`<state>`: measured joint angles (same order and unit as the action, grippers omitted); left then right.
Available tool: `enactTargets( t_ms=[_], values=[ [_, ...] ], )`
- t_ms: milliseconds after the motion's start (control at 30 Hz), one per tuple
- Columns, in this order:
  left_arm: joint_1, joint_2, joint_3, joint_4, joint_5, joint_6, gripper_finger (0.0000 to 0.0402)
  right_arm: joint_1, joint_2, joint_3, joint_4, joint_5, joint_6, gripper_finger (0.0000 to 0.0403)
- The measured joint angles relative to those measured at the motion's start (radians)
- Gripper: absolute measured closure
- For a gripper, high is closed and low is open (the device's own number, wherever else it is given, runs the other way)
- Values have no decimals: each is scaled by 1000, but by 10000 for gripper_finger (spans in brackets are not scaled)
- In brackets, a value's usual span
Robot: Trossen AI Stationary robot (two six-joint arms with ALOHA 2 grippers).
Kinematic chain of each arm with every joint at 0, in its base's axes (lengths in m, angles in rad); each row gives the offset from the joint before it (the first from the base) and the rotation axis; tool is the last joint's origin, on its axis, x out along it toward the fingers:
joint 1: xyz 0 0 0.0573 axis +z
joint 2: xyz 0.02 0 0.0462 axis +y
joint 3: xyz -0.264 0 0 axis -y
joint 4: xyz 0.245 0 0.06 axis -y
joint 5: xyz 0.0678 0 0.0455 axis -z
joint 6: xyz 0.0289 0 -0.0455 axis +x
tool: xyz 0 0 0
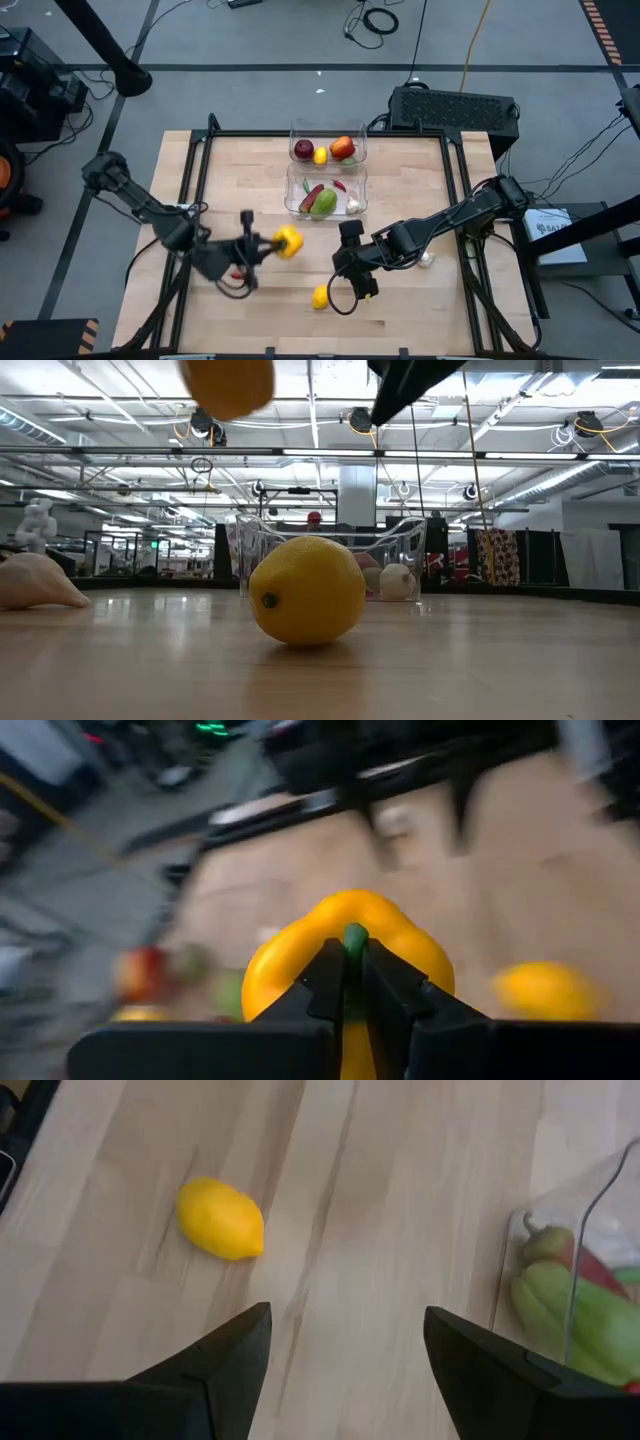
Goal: Sort produce into baskets
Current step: Put the yellow bell pepper into the bottom transparent bin
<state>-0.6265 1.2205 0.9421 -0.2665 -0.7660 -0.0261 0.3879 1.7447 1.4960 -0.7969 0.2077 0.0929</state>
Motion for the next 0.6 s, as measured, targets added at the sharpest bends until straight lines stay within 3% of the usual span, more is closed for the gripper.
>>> enactTargets(
  t_ms=[133, 233, 367, 600],
  values=[
    [134, -6, 0, 14, -50, 191, 375, 0, 0, 0, -42, 0, 50, 149],
    [252, -6, 0, 73, -18, 279, 375, 0, 0, 0, -74, 0, 70, 149],
    [409, -6, 0, 157, 171, 351, 375, 0, -5, 0, -156, 9, 106, 149],
    [657, 32, 0, 321, 514, 402, 375, 6, -74, 0, -317, 130, 213, 149]
  ],
)
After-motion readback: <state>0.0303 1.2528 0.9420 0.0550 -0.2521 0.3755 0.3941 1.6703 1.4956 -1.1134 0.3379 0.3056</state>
